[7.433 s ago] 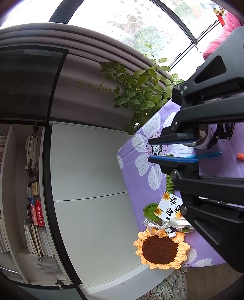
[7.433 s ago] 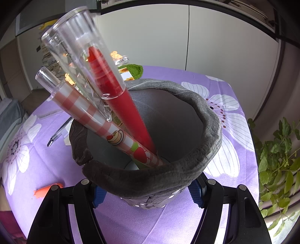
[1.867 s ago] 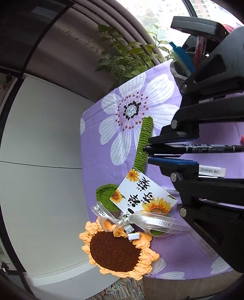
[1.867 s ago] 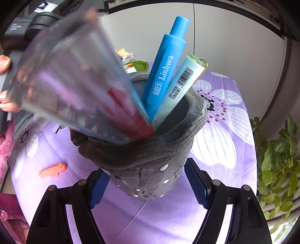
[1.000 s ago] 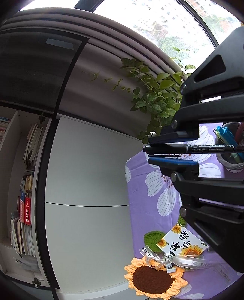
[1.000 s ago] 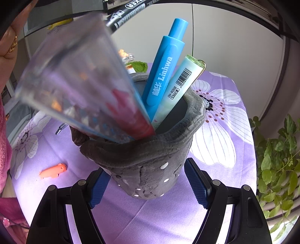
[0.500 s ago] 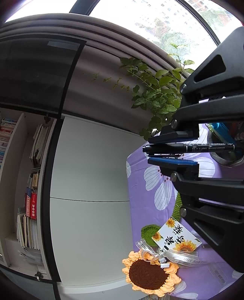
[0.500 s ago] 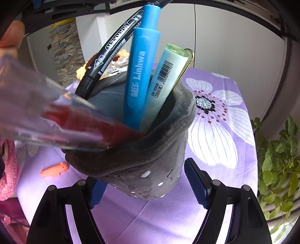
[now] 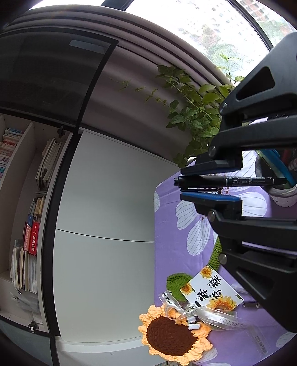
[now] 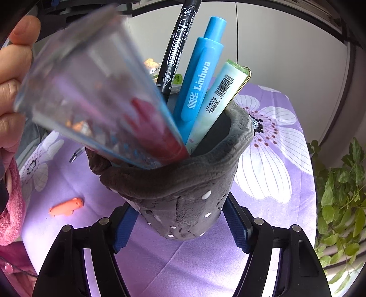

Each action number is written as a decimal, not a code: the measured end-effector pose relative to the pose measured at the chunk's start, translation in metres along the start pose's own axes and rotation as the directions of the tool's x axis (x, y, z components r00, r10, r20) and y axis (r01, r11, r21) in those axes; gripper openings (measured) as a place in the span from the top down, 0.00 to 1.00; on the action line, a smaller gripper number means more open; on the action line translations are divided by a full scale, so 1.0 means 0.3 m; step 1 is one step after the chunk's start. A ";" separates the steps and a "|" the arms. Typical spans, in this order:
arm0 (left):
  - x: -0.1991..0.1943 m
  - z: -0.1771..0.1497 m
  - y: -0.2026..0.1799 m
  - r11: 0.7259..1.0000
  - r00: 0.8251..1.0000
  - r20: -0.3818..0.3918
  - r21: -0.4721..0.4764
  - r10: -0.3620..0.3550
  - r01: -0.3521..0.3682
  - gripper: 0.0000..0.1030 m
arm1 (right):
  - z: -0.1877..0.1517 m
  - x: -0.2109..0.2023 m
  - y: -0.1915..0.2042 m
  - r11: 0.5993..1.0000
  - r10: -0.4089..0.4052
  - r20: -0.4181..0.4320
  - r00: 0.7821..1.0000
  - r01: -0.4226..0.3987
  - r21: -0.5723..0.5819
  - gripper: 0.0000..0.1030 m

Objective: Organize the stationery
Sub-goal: 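Lower the black marker into the grey cup and open the left gripper, then move the left gripper to the silver pen and grasp it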

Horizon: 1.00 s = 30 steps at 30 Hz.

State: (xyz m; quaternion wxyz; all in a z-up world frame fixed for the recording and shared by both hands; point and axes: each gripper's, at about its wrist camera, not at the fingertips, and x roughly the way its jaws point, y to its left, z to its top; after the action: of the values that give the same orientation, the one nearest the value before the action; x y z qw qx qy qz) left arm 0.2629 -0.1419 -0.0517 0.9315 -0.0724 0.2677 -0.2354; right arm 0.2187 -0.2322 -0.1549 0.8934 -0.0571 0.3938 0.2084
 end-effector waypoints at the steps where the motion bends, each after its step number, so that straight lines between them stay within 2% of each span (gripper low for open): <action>1: -0.001 -0.005 -0.004 1.000 1.000 -0.004 0.006 -0.003 0.003 0.88 | 0.000 0.000 0.001 1.000 0.000 0.000 1.000 0.000 0.000 0.30; 8: -0.055 -0.040 -0.032 0.998 0.999 -0.013 0.054 -0.030 0.031 0.88 | 0.000 0.005 0.008 1.000 0.004 -0.001 1.000 -0.004 0.004 0.30; 12: -0.073 -0.072 -0.037 0.996 0.997 -0.043 0.069 -0.058 0.061 0.87 | -0.003 0.005 0.006 1.000 0.005 -0.002 1.000 -0.005 0.005 0.30; 21: -0.053 -0.132 -0.019 0.996 0.992 -0.120 0.069 -0.041 0.049 0.86 | -0.006 0.005 0.005 1.000 0.005 -0.002 1.000 -0.005 0.005 0.29; 22: -0.051 -0.135 -0.016 0.997 0.991 -0.130 0.067 -0.040 0.049 0.82 | -0.006 0.005 0.006 1.000 0.005 -0.002 1.000 -0.005 0.006 0.29; 24: -0.053 -0.143 -0.008 0.997 0.988 -0.147 0.063 -0.038 0.048 0.65 | -0.007 0.005 0.005 1.000 0.006 -0.002 1.000 -0.006 0.005 0.29; 25: -0.057 -0.144 -0.003 0.997 0.988 -0.150 0.060 -0.037 0.046 0.49 | -0.007 0.005 0.005 1.000 0.006 -0.002 1.000 -0.006 0.006 0.29; 26: -0.066 -0.145 0.002 0.997 0.989 -0.144 0.056 -0.035 0.044 0.42 | -0.007 0.006 0.005 1.000 0.005 -0.002 1.000 -0.005 0.006 0.29; 30: -0.103 -0.138 0.023 0.998 0.990 -0.137 0.062 -0.024 0.033 0.41 | -0.011 0.006 0.004 1.000 0.007 -0.003 1.000 -0.007 0.007 0.29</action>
State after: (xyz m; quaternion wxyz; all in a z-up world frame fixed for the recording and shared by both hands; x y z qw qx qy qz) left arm 0.2206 -0.1213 -0.0742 0.9095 -0.0300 0.3218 -0.2614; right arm 0.2171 -0.2314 -0.1585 0.8923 -0.0529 0.3959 0.2103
